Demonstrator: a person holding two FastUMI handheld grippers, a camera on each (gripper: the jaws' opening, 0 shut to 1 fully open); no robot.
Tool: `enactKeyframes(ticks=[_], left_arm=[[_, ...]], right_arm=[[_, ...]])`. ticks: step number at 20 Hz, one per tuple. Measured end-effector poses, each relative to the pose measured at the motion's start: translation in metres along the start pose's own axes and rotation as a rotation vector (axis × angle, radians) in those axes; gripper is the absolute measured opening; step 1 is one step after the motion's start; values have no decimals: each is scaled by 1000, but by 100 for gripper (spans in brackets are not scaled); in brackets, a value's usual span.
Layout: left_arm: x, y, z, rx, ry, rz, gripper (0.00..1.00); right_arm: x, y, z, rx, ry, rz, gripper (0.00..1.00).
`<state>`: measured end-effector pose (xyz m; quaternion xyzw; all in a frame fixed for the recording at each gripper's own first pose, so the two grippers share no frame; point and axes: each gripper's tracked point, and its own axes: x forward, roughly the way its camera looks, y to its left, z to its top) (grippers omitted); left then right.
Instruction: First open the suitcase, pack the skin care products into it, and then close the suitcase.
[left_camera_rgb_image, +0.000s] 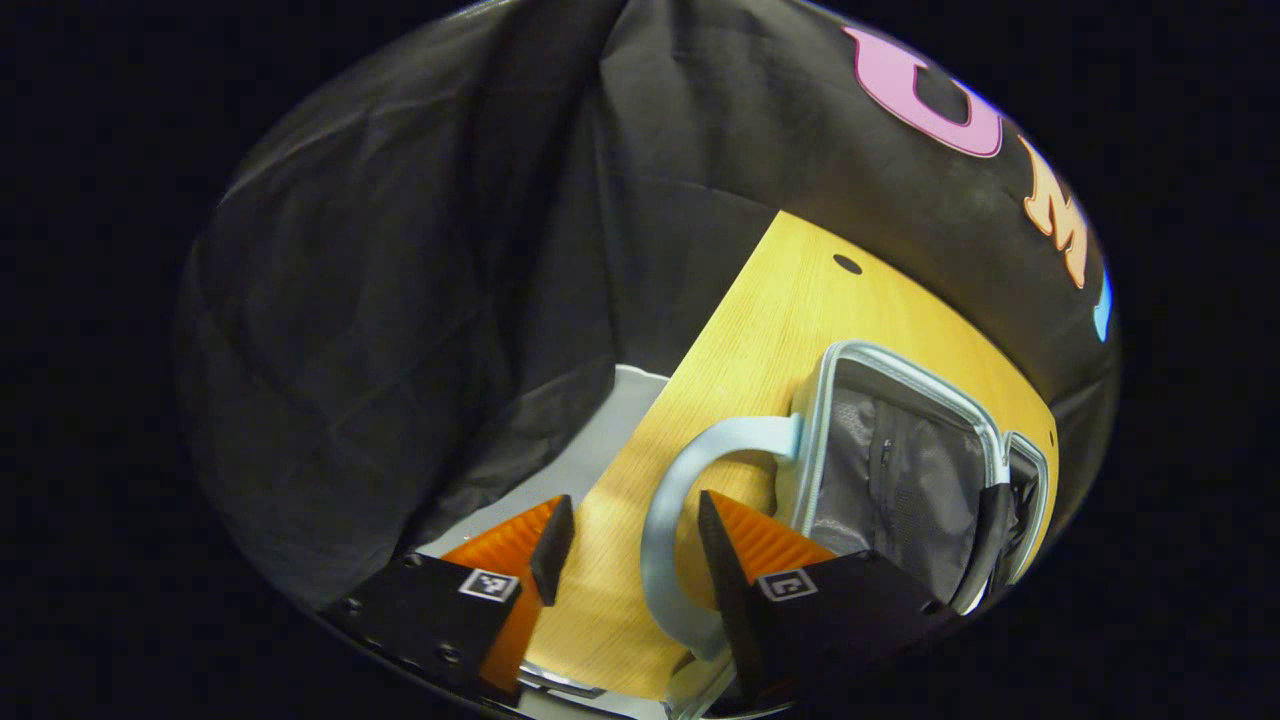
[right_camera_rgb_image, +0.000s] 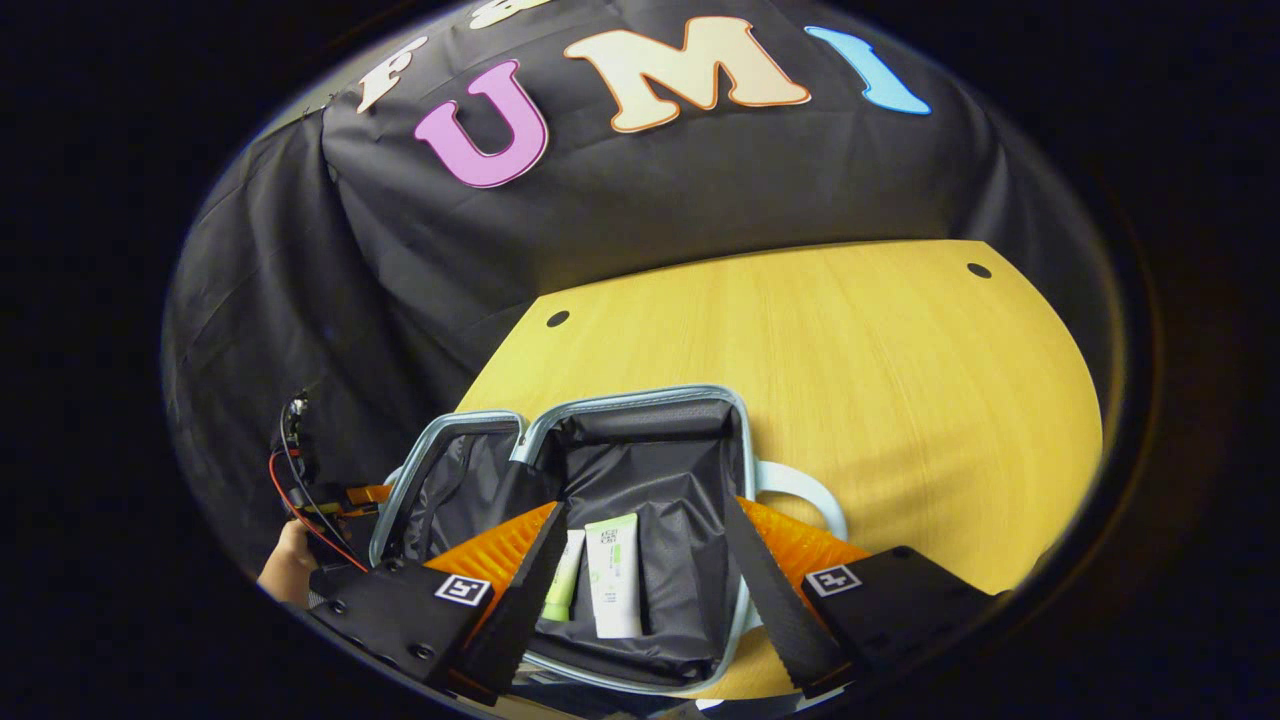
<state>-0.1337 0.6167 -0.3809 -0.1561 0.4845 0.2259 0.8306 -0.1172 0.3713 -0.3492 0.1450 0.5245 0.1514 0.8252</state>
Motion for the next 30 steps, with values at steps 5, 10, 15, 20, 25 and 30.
enactKeyframes(ticks=[5,10,15,20,25,30], left_arm=[[2,-17,-4,-12,17,-52,12],[-38,-29,27,62,-87,-15,1],[-116,-63,75,105,-216,-56,1],[-175,-127,95,162,-340,-78,0],[-221,-199,98,241,-425,-122,0],[-244,-249,90,278,-463,-161,0]], right_arm=[[-12,-16,8,-9,-52,-24,98],[-18,-23,18,-39,-82,-5,98],[-31,-34,40,-79,-176,4,98],[-49,-53,56,-146,-224,17,98],[-70,-76,68,-179,-263,32,98],[-86,-93,70,-195,-279,46,98]])
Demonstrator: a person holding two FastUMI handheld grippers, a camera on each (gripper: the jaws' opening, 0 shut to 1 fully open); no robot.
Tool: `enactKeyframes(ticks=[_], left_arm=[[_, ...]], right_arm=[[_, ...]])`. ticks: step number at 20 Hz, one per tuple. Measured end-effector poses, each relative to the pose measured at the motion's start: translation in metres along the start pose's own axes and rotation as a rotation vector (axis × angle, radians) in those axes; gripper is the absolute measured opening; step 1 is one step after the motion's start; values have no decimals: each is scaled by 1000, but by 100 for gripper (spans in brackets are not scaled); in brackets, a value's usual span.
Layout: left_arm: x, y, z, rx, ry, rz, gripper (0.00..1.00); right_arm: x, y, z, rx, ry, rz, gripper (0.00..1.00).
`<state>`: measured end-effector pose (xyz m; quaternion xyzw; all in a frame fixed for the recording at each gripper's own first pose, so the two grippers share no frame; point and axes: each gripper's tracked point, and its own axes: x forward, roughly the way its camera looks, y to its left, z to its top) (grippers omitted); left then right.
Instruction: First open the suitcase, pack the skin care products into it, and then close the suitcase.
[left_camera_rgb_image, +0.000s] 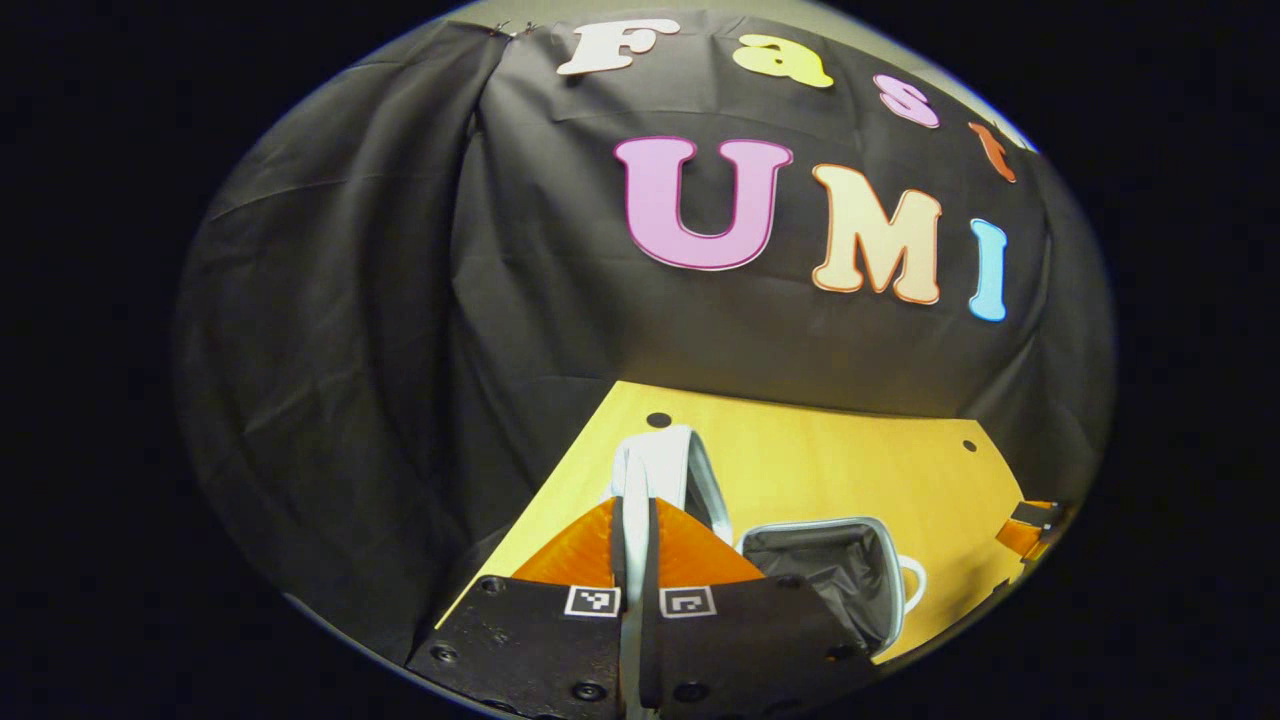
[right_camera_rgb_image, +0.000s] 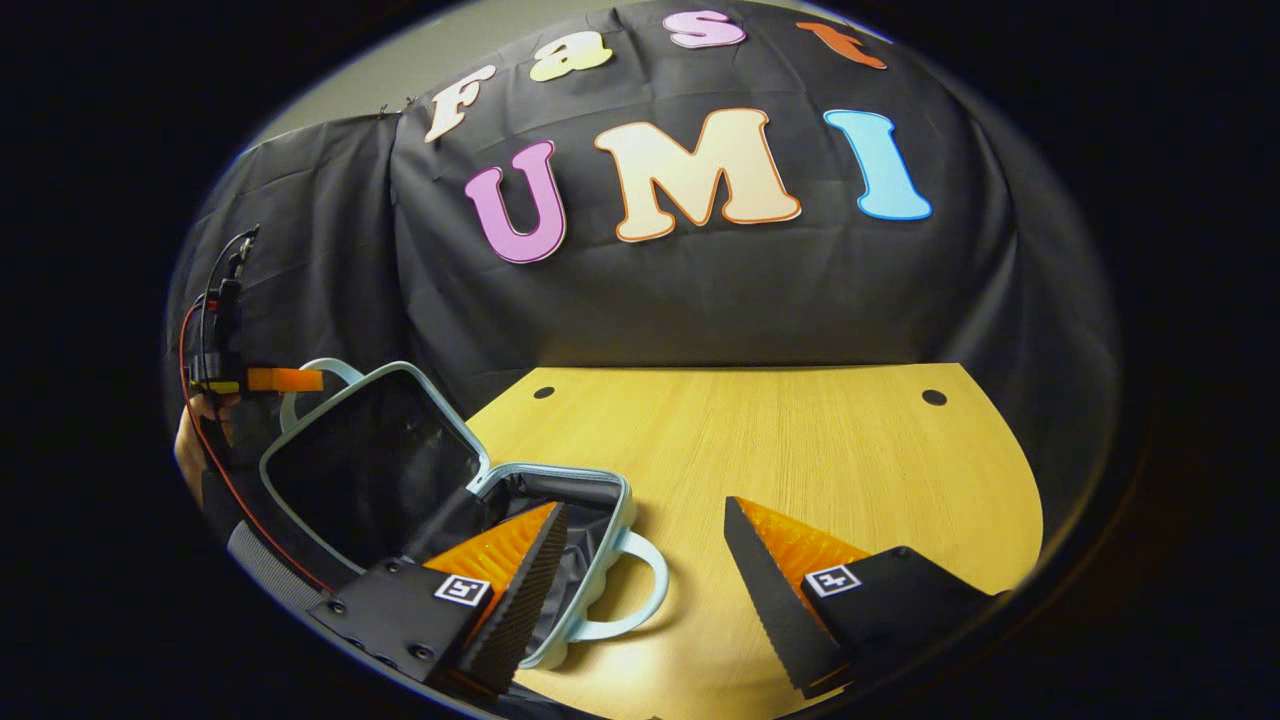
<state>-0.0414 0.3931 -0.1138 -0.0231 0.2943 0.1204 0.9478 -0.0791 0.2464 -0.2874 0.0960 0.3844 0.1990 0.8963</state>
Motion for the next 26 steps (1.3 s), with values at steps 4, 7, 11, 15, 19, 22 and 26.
enactKeyframes(ticks=[4,7,11,15,19,22,26], left_arm=[[-11,-50,6,12,-19,-81,0],[-16,-92,7,28,-27,-148,0],[-16,-147,0,46,-19,-231,0],[-14,-202,-16,64,9,-336,1],[-9,-250,-43,50,41,-425,2],[-12,-287,-73,51,94,-493,2],[-9,-326,-122,102,177,-533,3]], right_arm=[[-12,-16,-1,-15,-9,3,98],[-21,-27,-4,-7,-9,-1,98],[-28,-42,-7,-7,-11,-9,98],[-39,-56,-5,-6,-27,-19,98],[-49,-75,-11,1,-18,-41,98],[-57,-89,-13,8,-21,-62,98],[-69,-110,-15,4,-18,-91,98]])
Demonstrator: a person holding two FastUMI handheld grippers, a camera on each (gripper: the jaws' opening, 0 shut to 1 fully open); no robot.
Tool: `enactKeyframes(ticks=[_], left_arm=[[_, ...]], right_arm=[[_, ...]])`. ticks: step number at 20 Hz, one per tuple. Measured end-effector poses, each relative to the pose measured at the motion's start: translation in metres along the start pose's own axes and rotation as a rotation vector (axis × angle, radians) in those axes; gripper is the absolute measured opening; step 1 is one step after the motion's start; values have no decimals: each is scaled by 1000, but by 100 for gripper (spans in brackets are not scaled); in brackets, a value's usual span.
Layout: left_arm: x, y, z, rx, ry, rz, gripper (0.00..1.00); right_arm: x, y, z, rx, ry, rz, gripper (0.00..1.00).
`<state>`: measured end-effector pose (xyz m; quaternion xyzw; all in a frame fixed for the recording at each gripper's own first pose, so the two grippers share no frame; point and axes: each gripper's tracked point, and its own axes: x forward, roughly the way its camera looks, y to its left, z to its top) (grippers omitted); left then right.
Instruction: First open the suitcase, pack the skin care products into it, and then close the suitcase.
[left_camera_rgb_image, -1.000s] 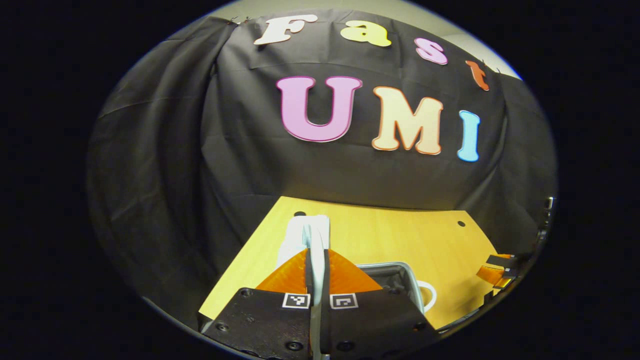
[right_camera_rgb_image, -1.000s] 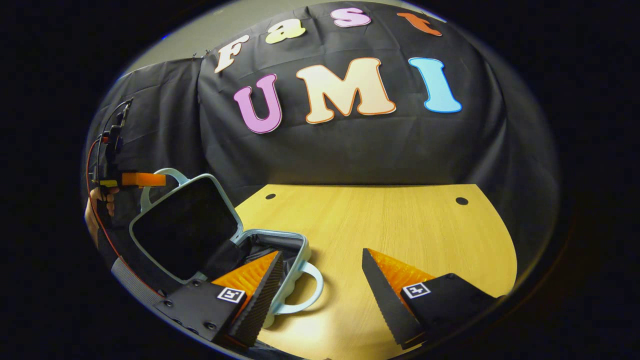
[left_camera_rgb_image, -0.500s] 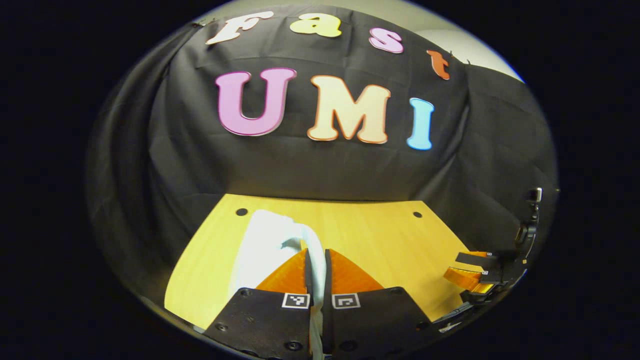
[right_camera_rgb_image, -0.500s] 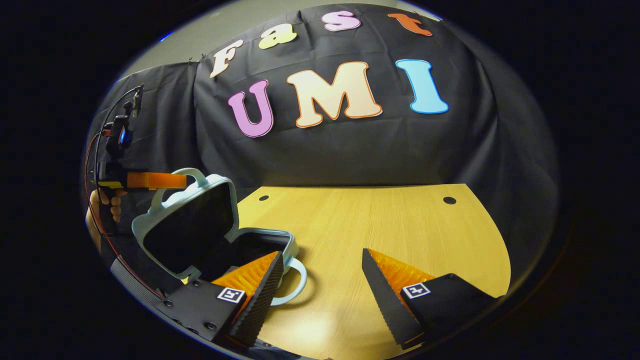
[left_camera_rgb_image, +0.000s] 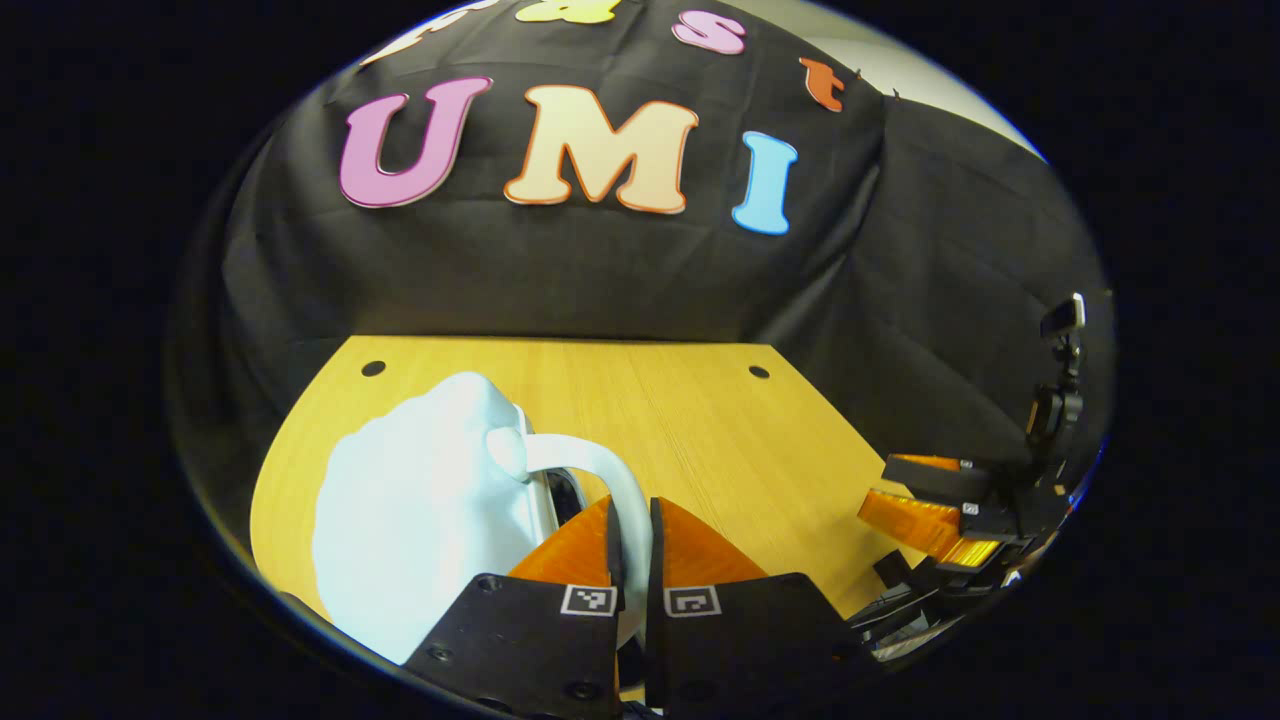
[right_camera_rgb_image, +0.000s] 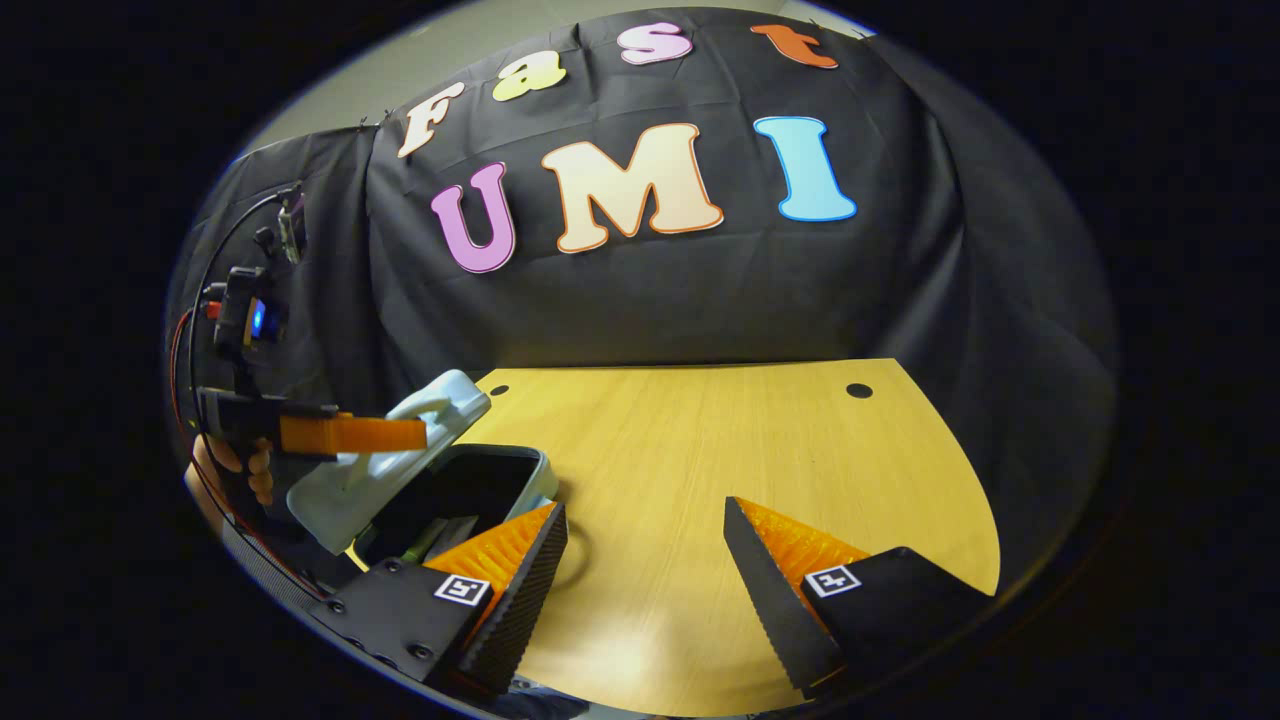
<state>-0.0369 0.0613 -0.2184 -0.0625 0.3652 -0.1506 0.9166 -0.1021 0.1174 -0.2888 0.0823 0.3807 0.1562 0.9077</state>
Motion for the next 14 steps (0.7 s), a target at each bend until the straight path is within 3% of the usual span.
enactKeyframes(ticks=[6,8,9,12,14], left_arm=[[40,-21,-47,-10,87,35,11],[40,-44,-37,-37,31,-1,15],[37,-54,-28,-46,-8,-5,25],[23,-59,25,3,-183,83,97],[-3,-50,65,61,-327,185,95]], right_arm=[[-18,-38,3,-19,-17,-30,98],[-25,-50,13,-36,-46,-36,98],[-26,-55,21,-40,-66,-38,98],[-34,-59,51,-53,-142,-32,98],[-41,-58,82,-70,-225,-52,98]])
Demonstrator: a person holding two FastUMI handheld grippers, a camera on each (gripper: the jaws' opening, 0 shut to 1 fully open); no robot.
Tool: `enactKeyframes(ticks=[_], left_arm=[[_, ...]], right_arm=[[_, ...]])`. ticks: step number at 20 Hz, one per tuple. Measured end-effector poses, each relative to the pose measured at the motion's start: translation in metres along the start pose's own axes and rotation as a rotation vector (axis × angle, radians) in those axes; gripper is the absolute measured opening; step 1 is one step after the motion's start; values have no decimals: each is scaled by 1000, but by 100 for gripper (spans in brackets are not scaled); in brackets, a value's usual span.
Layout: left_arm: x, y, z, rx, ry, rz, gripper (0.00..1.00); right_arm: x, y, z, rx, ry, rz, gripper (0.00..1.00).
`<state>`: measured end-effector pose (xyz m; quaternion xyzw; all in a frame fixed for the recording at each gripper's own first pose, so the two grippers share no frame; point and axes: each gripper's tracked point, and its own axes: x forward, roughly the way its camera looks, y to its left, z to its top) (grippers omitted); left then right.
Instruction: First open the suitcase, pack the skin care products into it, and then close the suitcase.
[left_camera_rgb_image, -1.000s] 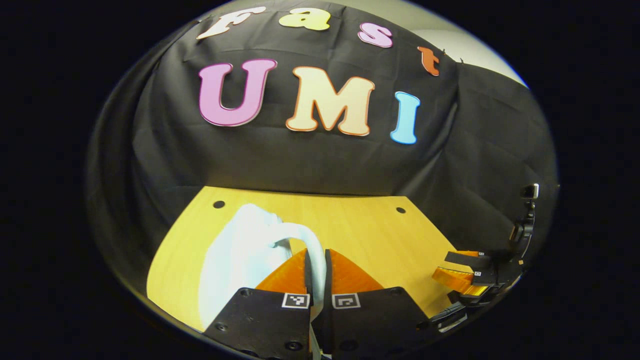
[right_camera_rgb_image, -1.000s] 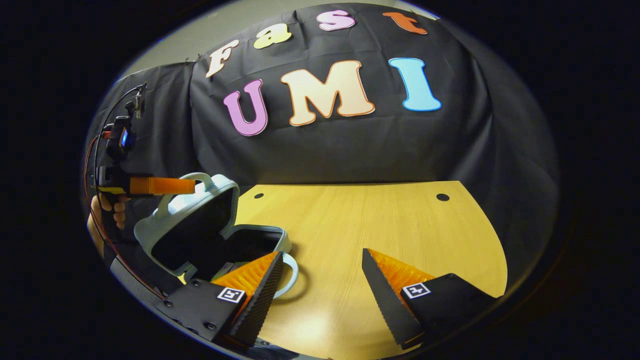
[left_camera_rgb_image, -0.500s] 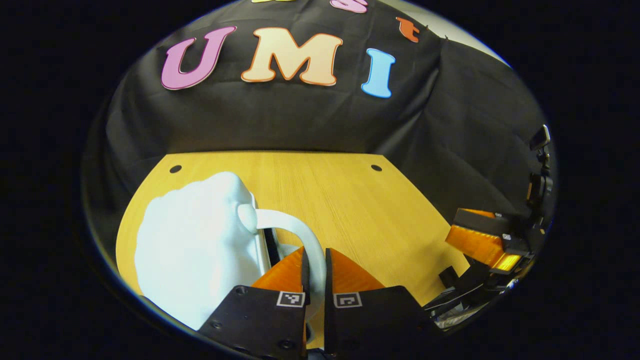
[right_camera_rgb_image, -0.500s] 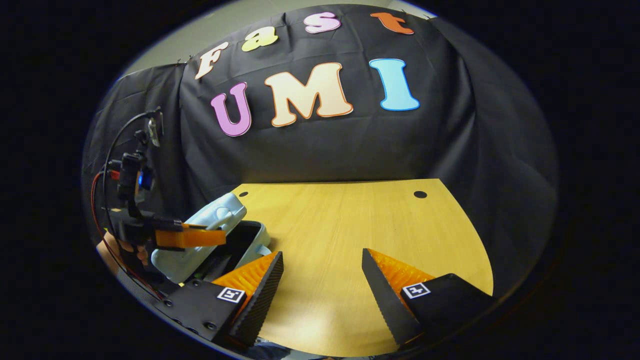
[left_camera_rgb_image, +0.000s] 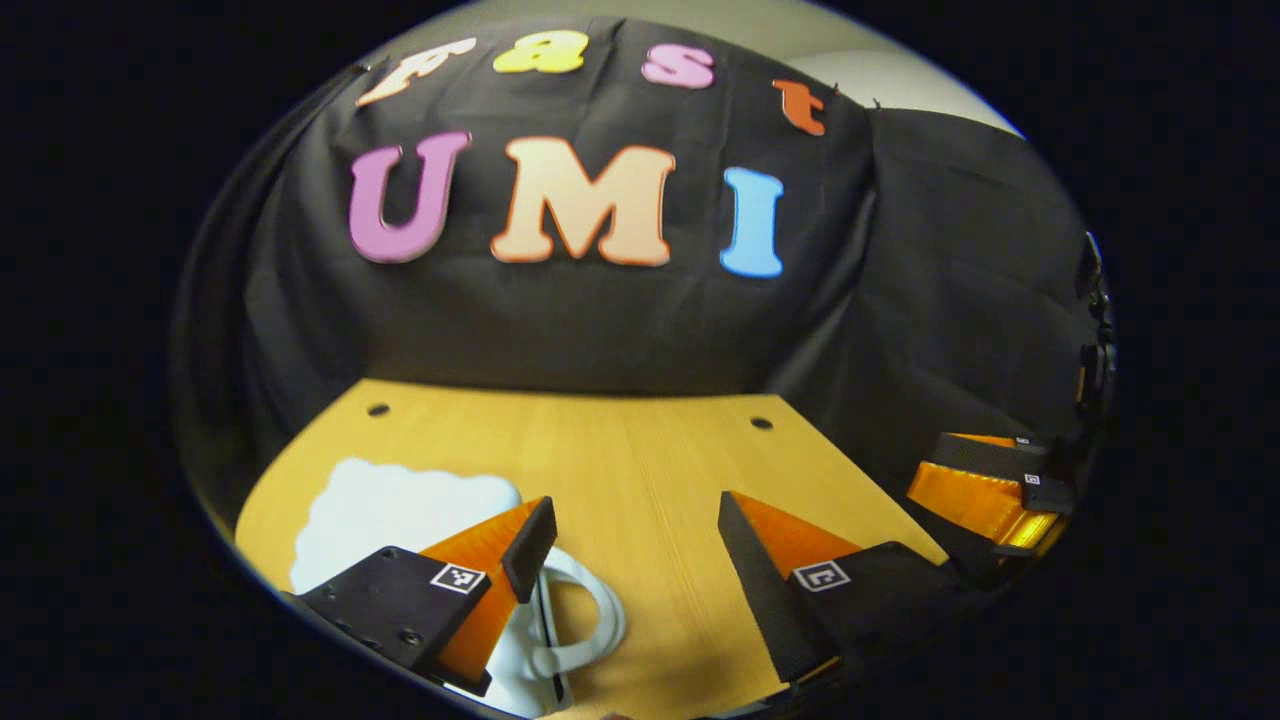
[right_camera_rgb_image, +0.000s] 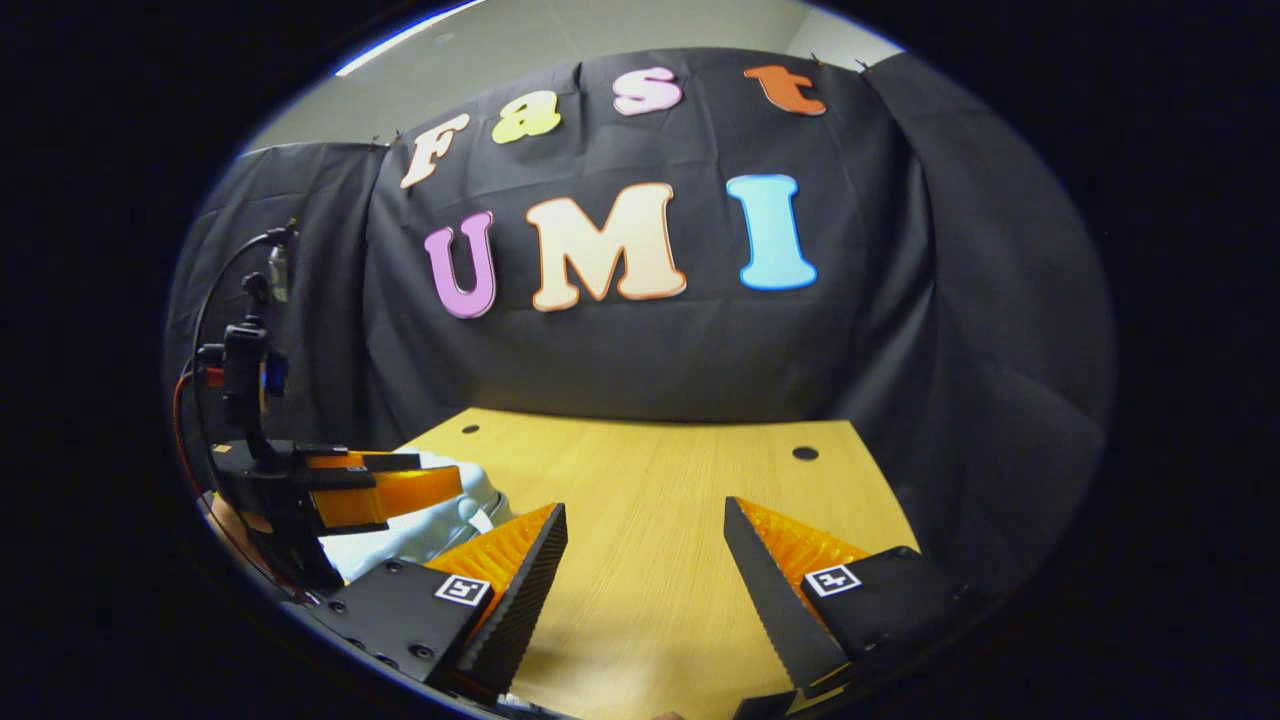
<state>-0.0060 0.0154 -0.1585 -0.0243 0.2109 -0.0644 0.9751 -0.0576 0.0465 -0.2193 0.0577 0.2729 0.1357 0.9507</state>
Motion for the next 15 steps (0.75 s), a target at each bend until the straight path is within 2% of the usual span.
enactKeyframes(ticks=[2,4,8,9,10,12,14,15], left_arm=[[-14,26,47,64,-149,127,96],[-34,31,84,118,-244,159,95],[-47,26,115,130,-299,98,96],[-47,25,122,120,-319,79,95],[-43,25,131,112,-327,58,95],[-44,27,135,108,-334,36,95],[-46,33,134,119,-337,27,95],[-49,34,134,127,-345,23,95]], right_arm=[[-6,2,47,-5,-134,-35,98],[-13,9,91,0,-268,-78,97],[-30,37,136,9,-378,-102,97],[-34,42,146,6,-408,-110,94],[-40,46,154,-6,-434,-120,97],[-46,55,160,-31,-467,-140,94],[-44,65,162,-41,-467,-147,100],[-46,67,164,-39,-468,-147,94]])
